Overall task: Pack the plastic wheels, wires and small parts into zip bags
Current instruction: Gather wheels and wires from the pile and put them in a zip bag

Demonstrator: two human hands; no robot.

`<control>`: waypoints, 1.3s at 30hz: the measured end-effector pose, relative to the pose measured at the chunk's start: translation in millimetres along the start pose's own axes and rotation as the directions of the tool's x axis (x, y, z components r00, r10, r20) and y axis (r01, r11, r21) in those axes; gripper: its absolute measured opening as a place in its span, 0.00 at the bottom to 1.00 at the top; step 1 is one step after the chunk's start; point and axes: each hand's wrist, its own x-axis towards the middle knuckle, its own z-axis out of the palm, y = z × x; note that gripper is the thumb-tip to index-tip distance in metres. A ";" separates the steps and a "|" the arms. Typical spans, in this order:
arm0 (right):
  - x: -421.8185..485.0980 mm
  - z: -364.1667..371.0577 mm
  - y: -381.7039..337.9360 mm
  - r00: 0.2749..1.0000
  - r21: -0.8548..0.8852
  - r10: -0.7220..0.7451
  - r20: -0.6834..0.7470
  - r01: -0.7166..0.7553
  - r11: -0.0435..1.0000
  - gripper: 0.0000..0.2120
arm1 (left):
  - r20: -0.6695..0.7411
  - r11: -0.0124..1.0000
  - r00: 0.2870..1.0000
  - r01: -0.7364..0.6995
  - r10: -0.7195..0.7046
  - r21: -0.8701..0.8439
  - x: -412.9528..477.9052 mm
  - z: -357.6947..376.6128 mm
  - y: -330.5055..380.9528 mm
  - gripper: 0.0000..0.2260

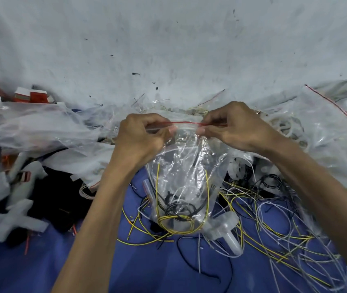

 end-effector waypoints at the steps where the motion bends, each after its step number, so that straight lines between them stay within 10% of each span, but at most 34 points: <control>1: -0.2 0.8 -1.0 1.000 -0.013 -0.009 -0.018 0.009 1.000 0.06 | 0.036 1.000 0.999 0.006 -0.006 -0.006 -0.9 1.2 1.6 0.05; 22: 1.4 14.9 -13.1 0.986 -0.089 -0.132 -0.099 0.123 0.988 0.07 | -0.005 0.999 1.000 -0.029 0.029 -0.035 -4.7 14.9 11.4 0.07; 26: 3.4 24.6 -13.2 0.961 -0.145 -0.109 -0.255 0.074 0.987 0.04 | -0.121 1.000 0.993 0.009 -0.012 -0.028 -4.0 24.4 12.7 0.06; 30: -36.9 65.5 -16.8 0.778 -0.330 -0.127 -0.615 -0.108 0.938 0.22 | -0.335 0.988 0.929 0.148 -0.158 -0.055 -1.7 23.6 12.4 0.04; 33: -78.3 118.1 -29.8 0.921 -0.034 0.088 -0.378 -0.109 0.993 0.45 | -0.318 0.911 0.903 0.157 -0.288 -0.380 -1.8 20.5 26.2 0.07; 35: -73.8 133.9 -23.4 0.952 0.294 0.203 -0.231 -0.130 0.947 0.34 | -0.135 0.833 0.949 0.176 -0.285 -0.525 -7.0 26.4 41.9 0.10; 37: -54.1 128.7 -12.5 0.904 0.664 0.390 -0.176 -0.183 0.724 0.11 | 0.093 0.797 0.977 0.210 -0.192 -0.567 -11.1 32.6 49.6 0.07; 39: -39.9 115.4 2.5 0.846 0.912 0.531 0.053 -0.257 0.318 0.09 | 0.167 0.775 0.977 0.205 -0.129 -0.598 -10.9 28.0 45.4 0.05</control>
